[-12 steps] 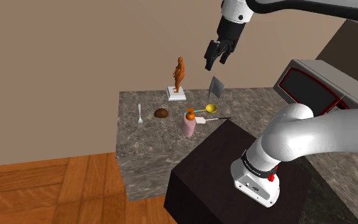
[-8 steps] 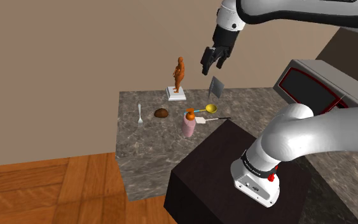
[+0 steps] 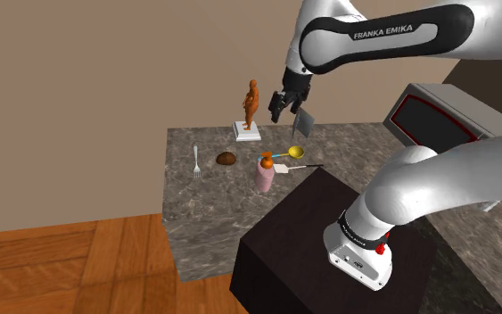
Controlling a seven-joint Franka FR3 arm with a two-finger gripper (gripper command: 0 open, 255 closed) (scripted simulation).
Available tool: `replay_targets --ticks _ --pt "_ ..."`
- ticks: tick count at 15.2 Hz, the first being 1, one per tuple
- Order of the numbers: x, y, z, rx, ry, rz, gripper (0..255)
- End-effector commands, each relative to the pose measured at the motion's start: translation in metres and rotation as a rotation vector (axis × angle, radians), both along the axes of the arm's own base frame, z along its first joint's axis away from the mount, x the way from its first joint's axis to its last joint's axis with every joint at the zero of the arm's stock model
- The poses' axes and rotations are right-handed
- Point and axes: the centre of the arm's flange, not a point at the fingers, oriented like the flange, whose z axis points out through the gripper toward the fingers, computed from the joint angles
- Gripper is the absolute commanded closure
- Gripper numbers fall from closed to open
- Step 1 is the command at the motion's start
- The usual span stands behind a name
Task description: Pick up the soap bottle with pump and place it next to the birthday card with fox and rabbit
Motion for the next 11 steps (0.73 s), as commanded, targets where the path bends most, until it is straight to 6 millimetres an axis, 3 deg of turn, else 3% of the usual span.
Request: replay_targets --ticks 1,11 --pt "0.009 -0.004 -0.024 -0.001 0.002 -0.011 0" --pt "0.056 -0.036 -0.145 -0.005 0.027 -0.065 0"
